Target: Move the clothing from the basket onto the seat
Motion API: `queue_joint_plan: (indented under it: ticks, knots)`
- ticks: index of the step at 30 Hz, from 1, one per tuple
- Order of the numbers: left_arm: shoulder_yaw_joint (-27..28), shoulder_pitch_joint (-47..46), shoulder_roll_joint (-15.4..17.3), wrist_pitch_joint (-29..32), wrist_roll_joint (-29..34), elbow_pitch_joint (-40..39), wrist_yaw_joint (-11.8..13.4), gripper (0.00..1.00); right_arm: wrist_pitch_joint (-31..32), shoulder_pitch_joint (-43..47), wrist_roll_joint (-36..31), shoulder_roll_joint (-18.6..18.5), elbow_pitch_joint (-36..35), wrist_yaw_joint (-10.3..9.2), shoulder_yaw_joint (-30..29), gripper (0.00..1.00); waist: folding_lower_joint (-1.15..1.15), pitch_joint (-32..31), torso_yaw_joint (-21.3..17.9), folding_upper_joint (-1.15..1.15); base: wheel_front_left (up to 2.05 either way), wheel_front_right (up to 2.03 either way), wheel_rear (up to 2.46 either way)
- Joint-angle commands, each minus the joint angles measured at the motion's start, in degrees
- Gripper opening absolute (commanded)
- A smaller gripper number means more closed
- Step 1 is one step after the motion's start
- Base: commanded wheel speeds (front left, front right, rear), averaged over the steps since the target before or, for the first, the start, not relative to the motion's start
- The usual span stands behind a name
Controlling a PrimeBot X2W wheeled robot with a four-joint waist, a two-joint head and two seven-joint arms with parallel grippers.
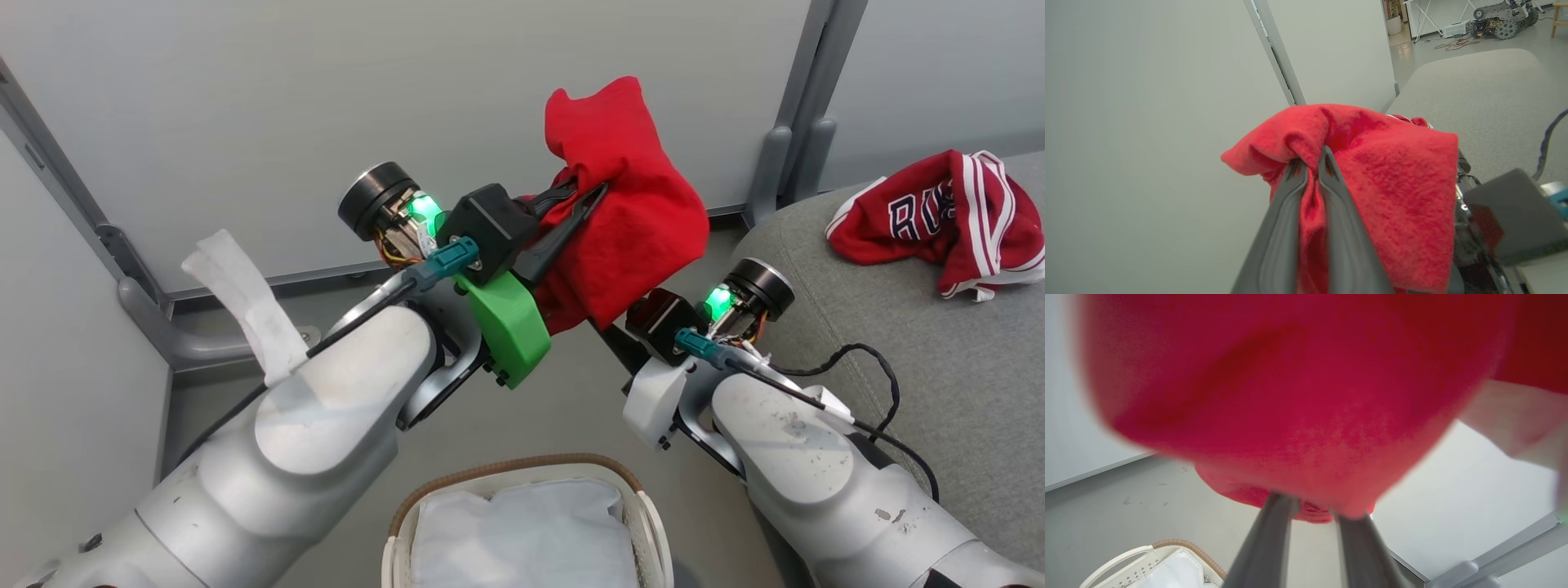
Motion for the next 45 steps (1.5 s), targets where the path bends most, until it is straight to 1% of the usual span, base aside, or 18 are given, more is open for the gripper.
queue_joint_plan:
  ticks: [1,6,12,13,14,15,16,17,23,27,34,38,42,45]
  knots:
    - [0.5,1.1,0.6,-0.6,-0.5,0.4,-0.1,0.0,-0.1,-0.2,0.6,-0.5,-0.8,-0.08,0.0,0.0,0.0,0.1,-0.1,0.0,0.0,0.0,0.0]
    - [1.7,3.2,1.5,-2.2,-2.3,2.1,0.8,0.0,-0.1,1.8,1.3,-1.4,-3.6,-0.07,-1.2,0.0,0.0,0.3,-0.3,0.0,0.0,0.0,0.0]
    - [3.2,6.6,1.7,-4.9,-4.1,4.5,2.2,0.0,-0.1,4.0,0.9,-2.2,-7.2,-0.08,-4.6,0.0,0.0,0.5,-0.8,0.0,0.0,0.0,0.0]
    - [3.3,7.4,1.4,-5.5,-4.6,5.1,2.4,0.09,-0.1,4.5,0.7,-2.1,-7.8,-0.07,-5.4,0.0,0.0,0.5,-0.9,0.0,0.0,0.0,0.0]
    - [3.3,8.2,1.2,-6.0,-4.8,5.6,2.5,0.16,-0.1,4.8,0.5,-2.1,-8.4,-0.08,-6.1,0.0,0.0,0.5,-0.9,0.0,0.0,0.0,0.0]
    - [3.4,9.0,0.9,-6.6,-5.2,6.1,2.8,0.38,-0.1,5.2,0.2,-2.1,-8.9,-0.08,-6.9,0.0,0.0,0.6,-1.0,0.0,0.0,0.0,0.0]
    - [3.4,9.7,0.7,-7.1,-5.6,6.6,2.9,0.54,-0.1,5.5,0.0,-2.1,-9.3,-0.07,-7.6,0.0,0.0,0.6,-1.0,0.0,0.0,0.0,0.0]
    - [3.5,10.4,0.4,-7.6,-5.9,7.0,3.0,1.0,-0.1,5.8,-0.2,-2.0,-9.8,-0.08,-8.3,0.0,0.0,0.6,-1.1,0.0,0.0,0.0,0.0]
    - [3.9,15.4,-2.1,-10.3,-7.2,9.7,3.9,1.0,-0.1,7.7,-1.7,-1.6,-12.0,-0.08,-12.6,0.0,0.0,0.9,-1.3,0.0,0.0,0.0,0.0]
    - [4.4,18.4,-3.7,-11.2,-7.4,11.0,4.2,1.0,-0.1,8.5,-2.5,-1.5,-12.8,-0.08,-14.3,0.0,0.0,0.9,-1.5,0.0,0.0,0.0,0.0]
    - [6.7,23.8,-6.3,-11.6,-6.0,11.0,4.2,1.0,-0.1,10.0,-3.6,-1.8,-13.8,-0.08,-16.9,0.0,0.0,1.0,-2.2,0.0,0.0,0.0,0.0]
    - [8.5,26.7,-7.0,-11.6,-4.0,10.3,3.9,1.0,-0.1,10.4,-3.9,-1.8,-14.2,-0.08,-17.8,0.0,0.0,1.1,-3.0,0.0,0.0,0.0,0.0]
    - [9.9,28.4,-7.6,-11.6,-1.8,10.1,3.4,1.0,-0.1,11.0,-4.2,-1.8,-14.3,-0.08,-18.8,0.0,0.0,1.3,-4.4,0.0,0.0,0.0,0.0]
    - [11.8,29.8,-8.3,-11.6,0.9,9.4,2.6,1.0,-0.1,10.7,-4.8,-2.3,-15.0,-0.07,-20.4,0.0,0.0,2.0,-8.2,0.0,0.0,0.0,0.0]
